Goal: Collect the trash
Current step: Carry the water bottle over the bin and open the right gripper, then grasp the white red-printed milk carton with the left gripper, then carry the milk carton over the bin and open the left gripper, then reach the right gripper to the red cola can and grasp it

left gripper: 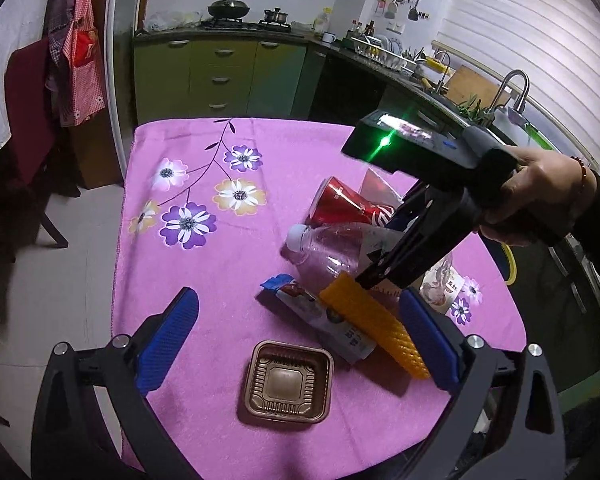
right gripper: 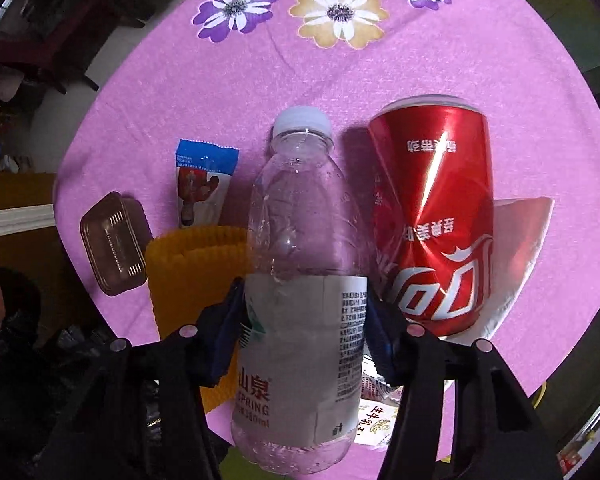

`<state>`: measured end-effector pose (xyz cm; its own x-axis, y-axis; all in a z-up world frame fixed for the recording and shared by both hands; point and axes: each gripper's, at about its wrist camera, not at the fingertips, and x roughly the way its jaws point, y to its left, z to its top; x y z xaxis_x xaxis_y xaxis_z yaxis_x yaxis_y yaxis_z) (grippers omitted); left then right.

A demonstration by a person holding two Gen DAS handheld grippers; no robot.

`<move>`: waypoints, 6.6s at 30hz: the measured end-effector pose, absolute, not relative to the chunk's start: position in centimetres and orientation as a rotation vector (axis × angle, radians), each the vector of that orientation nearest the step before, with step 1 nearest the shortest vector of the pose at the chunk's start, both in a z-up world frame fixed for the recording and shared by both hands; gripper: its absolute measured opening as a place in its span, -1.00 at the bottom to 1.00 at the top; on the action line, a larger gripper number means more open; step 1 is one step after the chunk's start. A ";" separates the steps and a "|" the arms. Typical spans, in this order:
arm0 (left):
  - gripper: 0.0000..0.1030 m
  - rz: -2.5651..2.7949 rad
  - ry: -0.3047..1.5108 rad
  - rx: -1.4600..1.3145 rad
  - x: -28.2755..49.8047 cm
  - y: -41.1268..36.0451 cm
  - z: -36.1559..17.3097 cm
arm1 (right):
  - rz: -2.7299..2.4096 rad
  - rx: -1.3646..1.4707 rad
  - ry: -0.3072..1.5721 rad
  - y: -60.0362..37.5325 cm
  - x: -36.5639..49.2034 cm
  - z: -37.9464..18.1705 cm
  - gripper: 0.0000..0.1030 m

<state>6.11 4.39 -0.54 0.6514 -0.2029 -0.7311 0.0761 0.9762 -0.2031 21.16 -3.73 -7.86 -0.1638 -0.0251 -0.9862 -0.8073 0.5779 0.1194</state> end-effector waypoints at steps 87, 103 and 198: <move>0.87 -0.558 0.943 0.407 9.2 -15.0 -2.8 | 0.170 0.331 1.348 -53.5 22.5 -5.3 0.33; 0.87 -0.805 1.097 0.552 14.3 -17.2 -6.5 | 0.260 0.390 1.236 -53.5 17.7 -3.4 0.36; 0.56 -0.802 0.998 0.238 21.6 -30.7 6.4 | 0.351 0.438 1.087 -54.2 8.2 -2.4 0.47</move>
<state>21.56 -30.67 6.37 0.2897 -0.4906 -0.8218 0.6964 0.6971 -0.1706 8.19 -54.17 -2.41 0.4249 0.4794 -0.7678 -0.0594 0.8612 0.5048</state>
